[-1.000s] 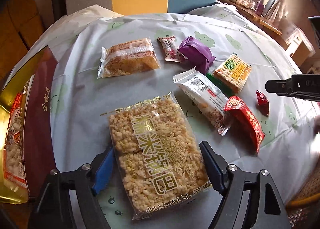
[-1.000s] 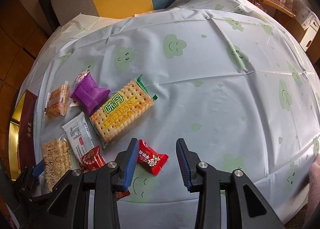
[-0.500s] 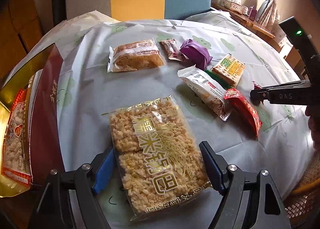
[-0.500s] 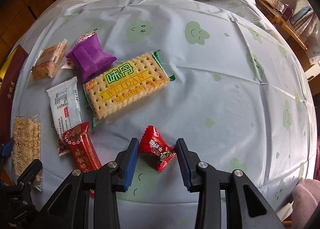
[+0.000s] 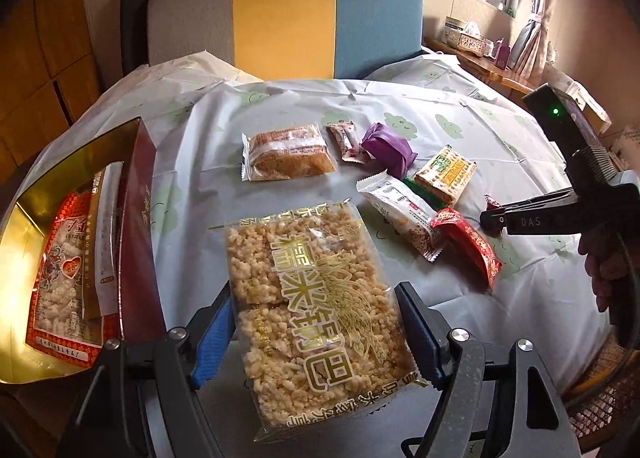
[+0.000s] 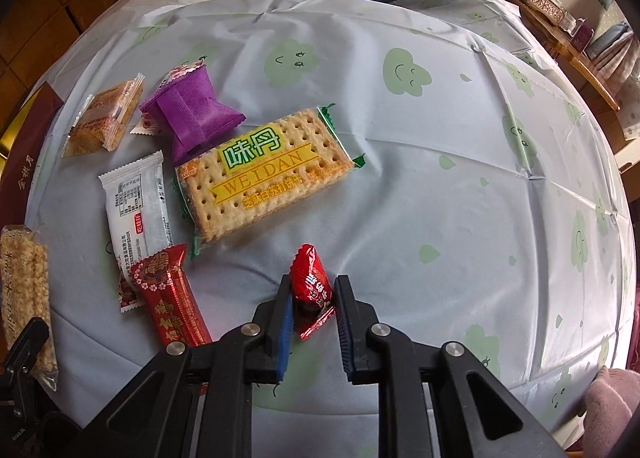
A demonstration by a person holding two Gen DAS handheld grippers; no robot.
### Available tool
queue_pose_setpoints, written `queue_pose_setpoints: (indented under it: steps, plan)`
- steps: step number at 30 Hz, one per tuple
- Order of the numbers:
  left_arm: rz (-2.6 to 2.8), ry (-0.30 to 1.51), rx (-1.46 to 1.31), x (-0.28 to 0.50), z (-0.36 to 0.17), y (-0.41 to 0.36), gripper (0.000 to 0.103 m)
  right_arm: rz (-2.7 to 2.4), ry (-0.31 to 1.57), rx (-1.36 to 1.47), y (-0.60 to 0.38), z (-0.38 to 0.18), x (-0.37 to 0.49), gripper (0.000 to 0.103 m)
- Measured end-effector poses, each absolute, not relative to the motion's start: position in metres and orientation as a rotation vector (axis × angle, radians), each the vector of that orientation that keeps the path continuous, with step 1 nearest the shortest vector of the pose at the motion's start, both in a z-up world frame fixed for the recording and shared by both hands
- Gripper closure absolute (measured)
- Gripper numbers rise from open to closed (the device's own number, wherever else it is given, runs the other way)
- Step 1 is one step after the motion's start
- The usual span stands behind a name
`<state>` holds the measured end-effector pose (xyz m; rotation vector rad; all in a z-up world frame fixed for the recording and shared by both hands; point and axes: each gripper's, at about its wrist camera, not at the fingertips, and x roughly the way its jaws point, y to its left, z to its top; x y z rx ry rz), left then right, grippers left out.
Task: Organize snacks
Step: 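Carry the rice-cracker bag into the tin with the left gripper and release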
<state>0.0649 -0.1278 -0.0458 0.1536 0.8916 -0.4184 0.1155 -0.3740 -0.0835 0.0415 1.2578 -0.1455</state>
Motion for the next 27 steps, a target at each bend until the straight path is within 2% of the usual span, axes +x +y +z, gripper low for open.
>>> queue_pose_setpoints:
  steps: [27]
  plan:
    - [-0.378,0.834,0.035,0.047,-0.006,-0.080,0.026,-0.150,1.217,-0.156,-0.348,-0.084,0.101,0.084]
